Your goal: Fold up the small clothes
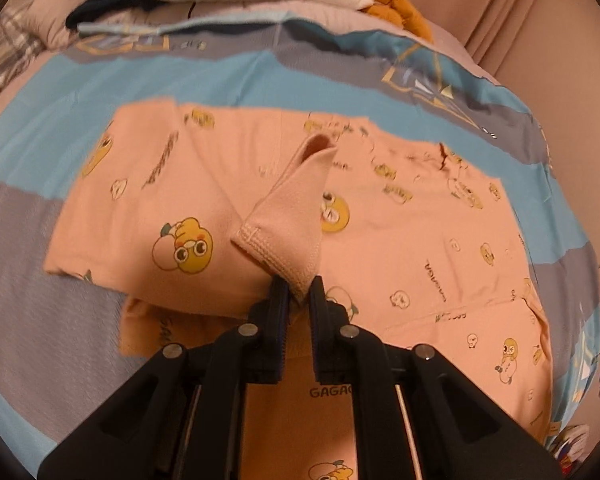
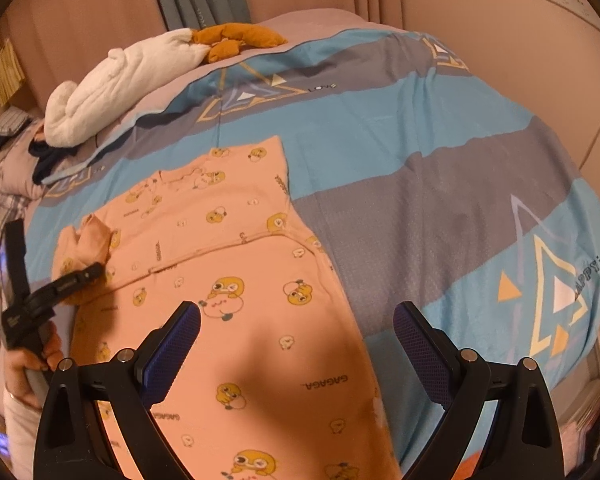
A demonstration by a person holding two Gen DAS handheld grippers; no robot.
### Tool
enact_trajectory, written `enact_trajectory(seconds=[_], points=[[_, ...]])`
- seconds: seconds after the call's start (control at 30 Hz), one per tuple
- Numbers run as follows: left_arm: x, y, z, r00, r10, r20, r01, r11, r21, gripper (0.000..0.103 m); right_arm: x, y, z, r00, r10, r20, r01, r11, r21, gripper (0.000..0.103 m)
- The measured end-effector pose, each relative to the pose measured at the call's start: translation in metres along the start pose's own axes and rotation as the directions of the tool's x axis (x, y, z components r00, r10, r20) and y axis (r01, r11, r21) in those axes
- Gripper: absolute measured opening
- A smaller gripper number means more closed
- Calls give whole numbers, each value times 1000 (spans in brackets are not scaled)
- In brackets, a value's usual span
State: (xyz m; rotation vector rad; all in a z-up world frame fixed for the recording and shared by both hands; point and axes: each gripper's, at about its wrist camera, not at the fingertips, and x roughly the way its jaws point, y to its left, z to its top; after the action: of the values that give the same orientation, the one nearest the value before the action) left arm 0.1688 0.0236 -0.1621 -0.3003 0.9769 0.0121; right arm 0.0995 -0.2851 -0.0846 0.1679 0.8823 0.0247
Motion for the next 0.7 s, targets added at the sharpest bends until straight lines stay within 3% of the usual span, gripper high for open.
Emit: enact_trajectory(seconds=[0.13, 0.27, 0.37, 0.43, 0.57, 0.7], points=[[1, 2, 0, 1000, -19, -6, 18, 1000, -23, 12, -1, -3, -1, 1000, -12, 0, 12, 1000, -5, 96], [-15, 5, 2, 996, -92, -23, 90, 995, -51, 32, -3, -3, 1, 1000, -6, 11, 6, 1000, 3, 96], [-41, 12, 2, 987, -162, 3, 162, 983, -92, 47, -3, 2, 3, 1000, -1, 23, 1, 1000, -12, 96], [-63, 20, -1, 979, -201, 41, 204, 972, -116, 52, -1, 6, 4, 1000, 7, 27, -6, 1000, -24, 96], [-98, 42, -6, 975, -200, 100, 214, 964, -155, 58, 8, 22, 9, 999, 38, 16, -37, 998, -58, 96], [-121, 73, -12, 985, -110, 135, 140, 963, -230, 58, 18, 44, 16, 996, 92, 4, -91, 990, -103, 96]])
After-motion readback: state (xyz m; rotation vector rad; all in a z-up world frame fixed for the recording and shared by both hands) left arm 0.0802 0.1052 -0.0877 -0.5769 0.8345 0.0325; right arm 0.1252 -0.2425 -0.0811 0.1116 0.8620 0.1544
